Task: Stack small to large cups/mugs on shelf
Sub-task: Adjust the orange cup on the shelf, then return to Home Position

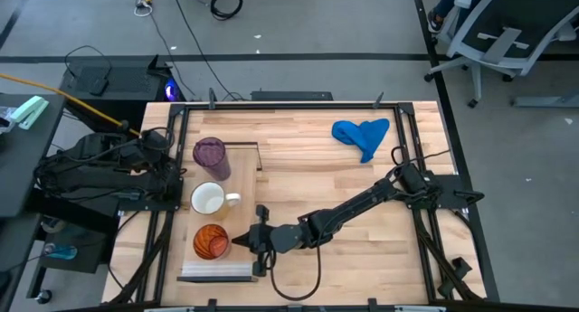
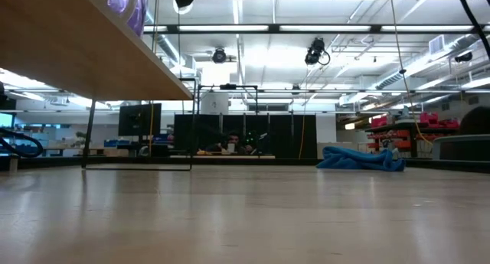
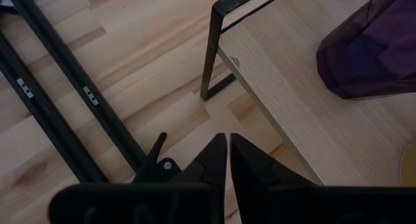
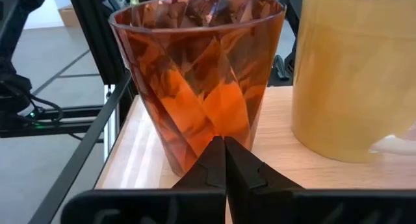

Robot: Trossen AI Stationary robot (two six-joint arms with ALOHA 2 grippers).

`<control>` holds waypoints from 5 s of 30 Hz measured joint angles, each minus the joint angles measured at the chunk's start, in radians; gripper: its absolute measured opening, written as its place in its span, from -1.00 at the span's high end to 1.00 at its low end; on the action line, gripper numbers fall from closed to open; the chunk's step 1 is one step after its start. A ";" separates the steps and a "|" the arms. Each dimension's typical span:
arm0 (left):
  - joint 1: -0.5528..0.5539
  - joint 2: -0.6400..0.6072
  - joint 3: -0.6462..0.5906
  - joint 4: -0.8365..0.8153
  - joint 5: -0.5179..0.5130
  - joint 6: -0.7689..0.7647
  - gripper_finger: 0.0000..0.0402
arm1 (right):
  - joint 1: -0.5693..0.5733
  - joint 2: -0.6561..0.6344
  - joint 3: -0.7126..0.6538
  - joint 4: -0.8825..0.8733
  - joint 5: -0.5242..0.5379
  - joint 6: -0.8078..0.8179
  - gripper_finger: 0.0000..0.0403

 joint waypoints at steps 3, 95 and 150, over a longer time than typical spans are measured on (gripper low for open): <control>0.000 0.000 0.000 0.000 -0.004 0.000 0.89 | 0.000 0.000 0.000 0.001 -0.012 0.001 1.00; 0.000 0.000 0.026 0.192 -0.018 0.151 0.87 | 0.067 -0.562 -0.005 -0.669 0.023 0.010 0.95; 0.000 0.036 0.391 0.881 -0.315 1.248 0.87 | -0.239 -0.946 -0.006 -0.895 0.056 -0.259 0.95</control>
